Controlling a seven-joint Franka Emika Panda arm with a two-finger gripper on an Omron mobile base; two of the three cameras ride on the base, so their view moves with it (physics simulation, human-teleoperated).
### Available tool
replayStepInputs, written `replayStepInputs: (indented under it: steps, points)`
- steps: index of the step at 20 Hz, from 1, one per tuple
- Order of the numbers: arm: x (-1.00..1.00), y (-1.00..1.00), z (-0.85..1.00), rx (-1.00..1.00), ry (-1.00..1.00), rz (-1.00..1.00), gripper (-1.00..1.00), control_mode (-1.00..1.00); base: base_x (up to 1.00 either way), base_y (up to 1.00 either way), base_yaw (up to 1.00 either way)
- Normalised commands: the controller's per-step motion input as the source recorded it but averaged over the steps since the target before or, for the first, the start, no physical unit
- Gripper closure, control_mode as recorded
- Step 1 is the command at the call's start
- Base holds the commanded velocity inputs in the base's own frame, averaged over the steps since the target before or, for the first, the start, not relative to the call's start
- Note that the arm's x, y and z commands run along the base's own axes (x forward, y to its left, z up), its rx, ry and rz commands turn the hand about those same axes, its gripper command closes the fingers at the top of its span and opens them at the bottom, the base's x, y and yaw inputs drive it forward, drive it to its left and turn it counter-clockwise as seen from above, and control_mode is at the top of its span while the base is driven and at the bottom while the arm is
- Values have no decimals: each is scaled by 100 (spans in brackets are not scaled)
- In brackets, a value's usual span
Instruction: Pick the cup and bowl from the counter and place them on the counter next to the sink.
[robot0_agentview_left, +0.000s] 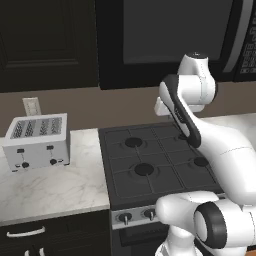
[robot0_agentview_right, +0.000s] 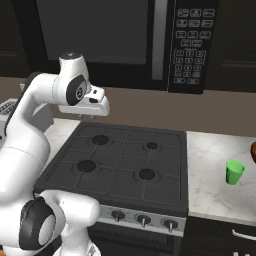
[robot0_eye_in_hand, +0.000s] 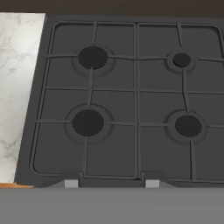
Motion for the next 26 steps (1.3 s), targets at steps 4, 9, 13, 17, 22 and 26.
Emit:
replayStepInputs:
  steps: [4,9,13,17,22,26]
  points:
    - [-1,-7,0,0,0,0,-100,-100,0,0,0]
    - [-6,0,-4,-1,0,0,-100,-100,0,0,0]
    - [-6,-8,-18,-6,1,0,-100,-100,0,0,0]
    - [-23,-23,-21,-3,0,0,-100,-100,0,0,0]
    - [-39,-51,-15,0,-1,0,-100,-100,0,0,0]
    - [-26,-63,-1,1,-2,0,-100,-100,0,0,0]
